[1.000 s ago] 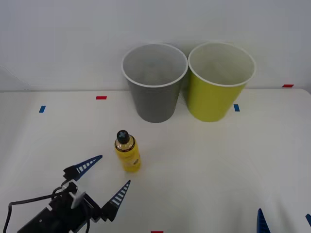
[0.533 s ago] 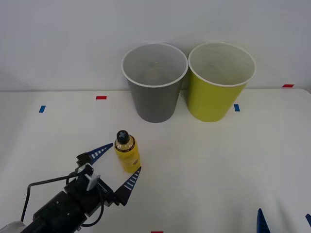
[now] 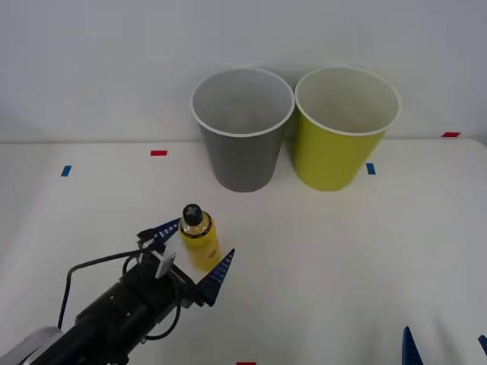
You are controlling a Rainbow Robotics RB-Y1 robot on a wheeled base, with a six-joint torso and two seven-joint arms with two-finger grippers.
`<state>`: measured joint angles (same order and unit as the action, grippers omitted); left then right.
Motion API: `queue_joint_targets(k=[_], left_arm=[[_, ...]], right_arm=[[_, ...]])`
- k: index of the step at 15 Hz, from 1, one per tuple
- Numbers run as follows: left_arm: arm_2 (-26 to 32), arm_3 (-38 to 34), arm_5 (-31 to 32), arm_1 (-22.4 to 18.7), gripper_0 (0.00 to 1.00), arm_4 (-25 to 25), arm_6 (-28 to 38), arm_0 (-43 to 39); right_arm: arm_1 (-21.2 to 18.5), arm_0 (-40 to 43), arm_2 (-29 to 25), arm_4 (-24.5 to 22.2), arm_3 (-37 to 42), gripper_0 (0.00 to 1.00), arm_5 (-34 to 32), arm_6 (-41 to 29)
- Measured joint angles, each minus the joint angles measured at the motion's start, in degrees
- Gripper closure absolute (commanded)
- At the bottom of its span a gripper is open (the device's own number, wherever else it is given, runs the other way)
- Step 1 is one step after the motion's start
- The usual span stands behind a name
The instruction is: Put cans in the gray bin and PET bottles in the light green bin.
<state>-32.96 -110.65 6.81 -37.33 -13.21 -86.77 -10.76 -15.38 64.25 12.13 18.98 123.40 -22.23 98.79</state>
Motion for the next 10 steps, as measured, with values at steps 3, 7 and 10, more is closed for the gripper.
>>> queue_joint_targets(k=[3,7,10], left_arm=[[0.0,0.0,-1.9,0.3,0.00,-0.4,0.4,1.6],[0.1,0.0,-3.4,1.4,0.00,-0.9,1.0,2.6],[0.2,0.0,-3.6,1.6,0.00,-1.1,1.2,2.8]], right_arm=[[0.0,0.0,0.0,0.0,0.0,0.00,0.0,0.0],[0.0,0.0,0.0,0.0,0.0,0.00,0.0,0.0],[0.0,0.0,0.0,0.0,0.0,0.00,0.0,0.0]])
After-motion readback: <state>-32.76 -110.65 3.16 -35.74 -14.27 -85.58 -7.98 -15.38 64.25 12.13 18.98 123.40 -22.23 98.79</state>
